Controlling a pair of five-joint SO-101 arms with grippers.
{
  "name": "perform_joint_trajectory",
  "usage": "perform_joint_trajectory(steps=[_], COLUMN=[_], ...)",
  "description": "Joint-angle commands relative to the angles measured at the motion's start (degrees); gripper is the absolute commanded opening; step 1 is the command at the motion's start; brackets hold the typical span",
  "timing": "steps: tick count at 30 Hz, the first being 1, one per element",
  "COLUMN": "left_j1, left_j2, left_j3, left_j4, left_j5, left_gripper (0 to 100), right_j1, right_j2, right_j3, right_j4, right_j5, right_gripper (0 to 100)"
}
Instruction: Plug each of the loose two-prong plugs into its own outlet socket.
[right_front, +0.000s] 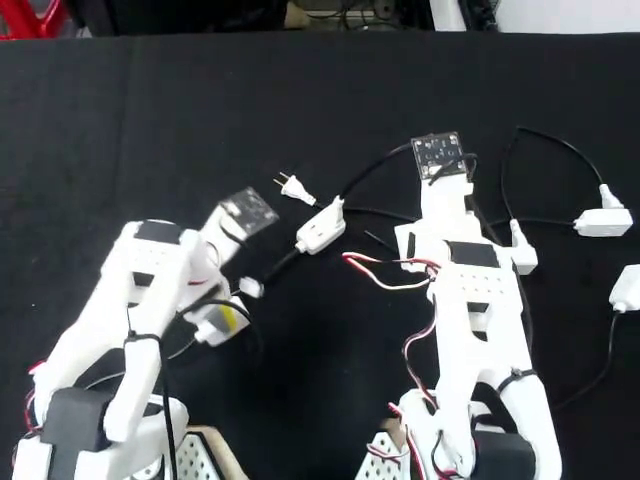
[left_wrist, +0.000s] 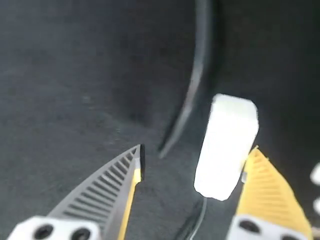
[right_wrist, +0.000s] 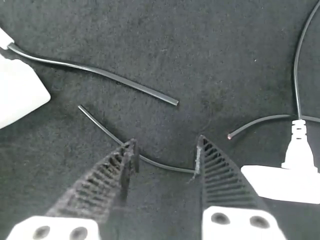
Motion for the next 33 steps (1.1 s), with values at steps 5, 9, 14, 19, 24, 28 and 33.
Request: perform_joint_trajectory(steps=[5,9,14,19,24,28,33], left_j1=[-4.4,-4.8,-5.0,-8.6,-14.3,-17.4,-19.4], left_j2=[-1.9,-2.0,-4.1,-14.6,-28.7,-41.2,-54.5], left_j3=[-5.6,-5.8,-5.8,-2.7,6.8,13.7,22.2], left_j4=[-2.2,-1.9,-2.0,-2.9,-11.0,-13.2,-15.3], left_j5=[6.8,7.4,9.8,16.4,24.9,28.5,28.5], left_gripper=[32,32,32,32,32,32,32], right_j1=[-0.4,-0.4,-0.4,-0.4,-0.4,-0.7,-3.0], right_j2=[-0.6,-0.6,-0.6,-0.8,-2.2,-10.1,-20.1], right_j3=[-2.9,-2.9,-2.9,-2.8,-2.6,-5.1,-13.2], right_j4=[-0.9,-0.9,-1.1,-0.9,1.6,12.8,32.9], right_j5=[0.5,0.5,0.4,0.4,1.1,9.5,19.0], right_gripper=[17.7,17.7,17.7,17.7,17.6,17.6,17.6])
